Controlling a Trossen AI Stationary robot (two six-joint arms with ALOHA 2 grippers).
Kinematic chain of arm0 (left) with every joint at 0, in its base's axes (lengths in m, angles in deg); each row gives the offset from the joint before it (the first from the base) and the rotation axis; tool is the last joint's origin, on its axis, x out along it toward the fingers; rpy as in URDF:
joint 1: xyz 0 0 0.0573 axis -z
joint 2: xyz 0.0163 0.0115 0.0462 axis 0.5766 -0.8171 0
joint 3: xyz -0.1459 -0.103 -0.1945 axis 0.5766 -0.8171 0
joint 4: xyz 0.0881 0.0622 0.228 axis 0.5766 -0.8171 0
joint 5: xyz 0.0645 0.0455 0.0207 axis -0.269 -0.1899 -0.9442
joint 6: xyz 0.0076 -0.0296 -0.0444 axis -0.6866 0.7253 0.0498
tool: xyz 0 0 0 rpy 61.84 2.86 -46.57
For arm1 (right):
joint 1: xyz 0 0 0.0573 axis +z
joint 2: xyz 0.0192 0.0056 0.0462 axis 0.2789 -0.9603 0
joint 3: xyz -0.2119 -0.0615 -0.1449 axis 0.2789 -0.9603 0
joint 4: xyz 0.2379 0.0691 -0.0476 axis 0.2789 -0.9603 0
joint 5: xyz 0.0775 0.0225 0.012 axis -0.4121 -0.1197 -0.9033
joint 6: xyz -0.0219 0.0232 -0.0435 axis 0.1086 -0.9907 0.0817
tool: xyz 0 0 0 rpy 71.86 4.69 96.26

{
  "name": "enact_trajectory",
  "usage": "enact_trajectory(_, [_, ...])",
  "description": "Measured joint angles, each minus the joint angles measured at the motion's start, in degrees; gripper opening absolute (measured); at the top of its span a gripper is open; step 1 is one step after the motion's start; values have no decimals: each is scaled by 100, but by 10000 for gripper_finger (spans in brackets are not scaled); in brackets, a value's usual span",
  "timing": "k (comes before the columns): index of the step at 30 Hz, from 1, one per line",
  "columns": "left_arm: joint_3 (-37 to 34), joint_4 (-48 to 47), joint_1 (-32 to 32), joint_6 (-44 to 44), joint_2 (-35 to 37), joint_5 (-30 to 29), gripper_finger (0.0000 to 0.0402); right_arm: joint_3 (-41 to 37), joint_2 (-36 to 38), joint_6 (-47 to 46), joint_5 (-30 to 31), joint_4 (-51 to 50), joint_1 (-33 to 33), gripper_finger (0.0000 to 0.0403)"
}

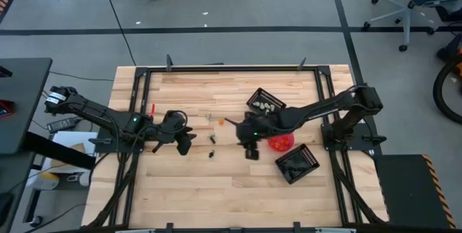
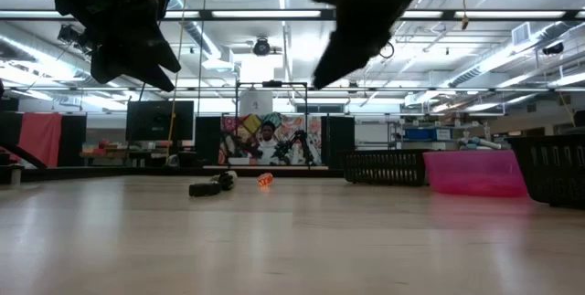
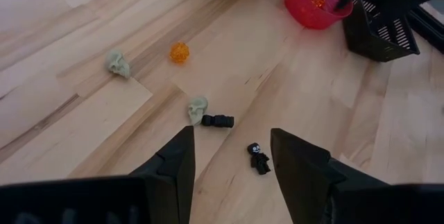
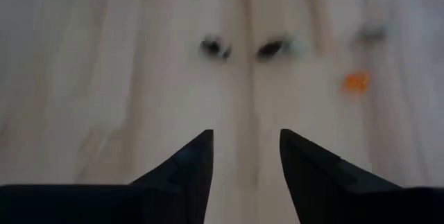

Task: Sort Halloween decoration
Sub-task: Put the orange pumpkin toy into the red bowl

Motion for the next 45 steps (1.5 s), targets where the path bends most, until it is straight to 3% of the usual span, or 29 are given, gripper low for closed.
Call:
enact_trajectory(5, [-2, 16, -2, -1, -1, -1, 162, 2, -655, 161, 473, 1014, -267, 193])
enact_trajectory(9, [-2, 8, -2, -1, -2, -1, 162, 2, -1151, 35, 505, 1665, -560, 212])
enact_trajectory(16, [-2, -27, -4, -5, -1, 0, 162, 47, -1716, -276, 509, 1880, -951, 239])
enact_trajectory(25, [-2, -40, -7, -209, -1, -1, 162, 592, -2407, 67, 908, 2180, -1076, 242])
enact_trajectory(32, [-2, -74, -7, -245, -1, 0, 162, 629, -2562, -41, 702, 2236, -1299, 232])
enact_trajectory(38, [-2, -98, -7, -285, -1, -1, 162, 512, -2560, -161, 120, 2340, -1507, 205])
enact_trajectory(45, [0, -180, -7, -301, 1, 2, 162, 515, -2832, -260, -160, 2824, -1473, 171])
